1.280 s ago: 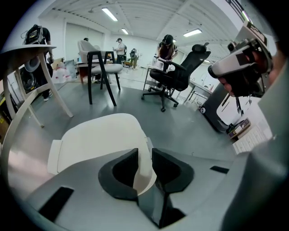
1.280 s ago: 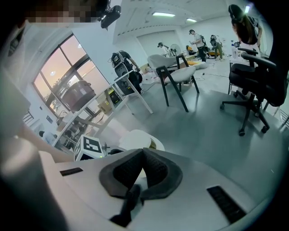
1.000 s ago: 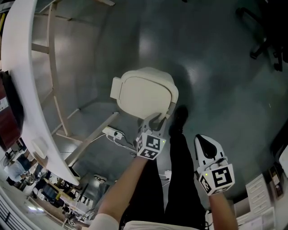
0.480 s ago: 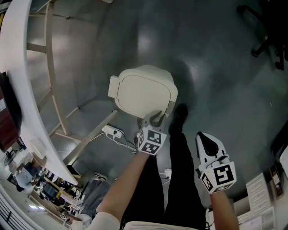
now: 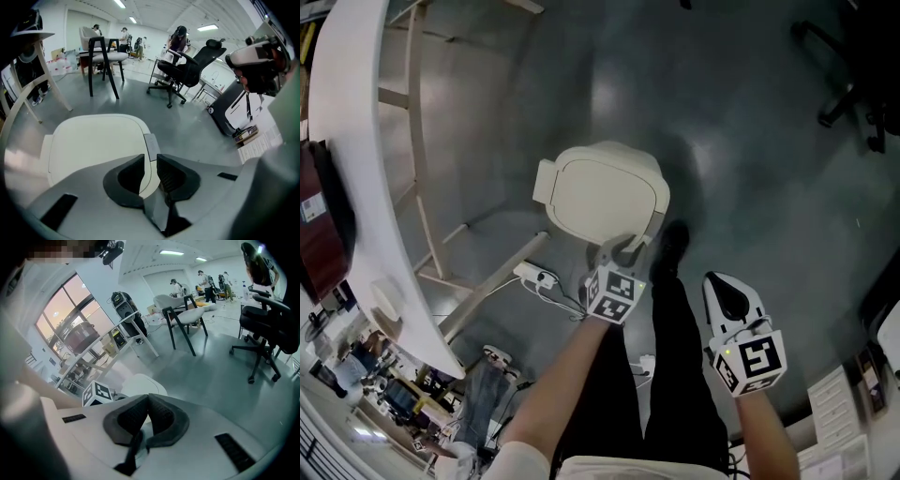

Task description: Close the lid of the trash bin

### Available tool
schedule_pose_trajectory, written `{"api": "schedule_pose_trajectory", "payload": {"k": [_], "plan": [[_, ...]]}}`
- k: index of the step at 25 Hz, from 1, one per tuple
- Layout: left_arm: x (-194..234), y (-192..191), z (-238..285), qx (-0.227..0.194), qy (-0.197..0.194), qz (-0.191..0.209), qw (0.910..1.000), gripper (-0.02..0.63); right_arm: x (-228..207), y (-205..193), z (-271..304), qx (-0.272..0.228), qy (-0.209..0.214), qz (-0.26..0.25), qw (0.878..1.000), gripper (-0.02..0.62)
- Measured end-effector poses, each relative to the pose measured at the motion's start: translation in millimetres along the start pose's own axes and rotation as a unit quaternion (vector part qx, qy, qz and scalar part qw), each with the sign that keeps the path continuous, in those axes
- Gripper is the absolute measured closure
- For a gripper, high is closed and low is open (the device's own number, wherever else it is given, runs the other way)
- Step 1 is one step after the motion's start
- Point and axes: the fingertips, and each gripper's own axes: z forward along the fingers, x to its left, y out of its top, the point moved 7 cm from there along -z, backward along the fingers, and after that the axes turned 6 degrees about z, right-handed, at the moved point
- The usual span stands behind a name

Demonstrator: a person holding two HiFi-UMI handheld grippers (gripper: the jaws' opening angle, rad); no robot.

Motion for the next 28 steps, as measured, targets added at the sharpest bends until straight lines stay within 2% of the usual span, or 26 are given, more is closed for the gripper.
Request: {"api": "schedule_pose_trajectory", "payload": {"k": [7, 16, 21, 28], "plan": [[-12.6, 42.3, -84.6, -0.067, 0.032, 0.017, 0.9971, 0.555, 26.0, 31.3, -37.4, -0.005, 0.004, -0.031, 0.999, 0.583], [-50.1, 76.6, -211.1, -0.13, 0.065, -0.011, 0.9894, 0.572, 81.9, 69.3, -107.5, -0.009, 0.025, -0.117, 0.993, 0.583], [-75.9, 78.5, -291.6, -0.171, 0.069, -0.019, 0.9827, 0.586, 124.1, 89.9, -148.7, -0.027, 0.03, -0.151, 0.988, 0.583], [-94.0, 49.6, -385.6, -0.225, 0.071, -0.042, 0.9709, 0.589, 180.9, 90.4, -184.1, -0.054, 0.011, -0.18, 0.982, 0.583]]}}
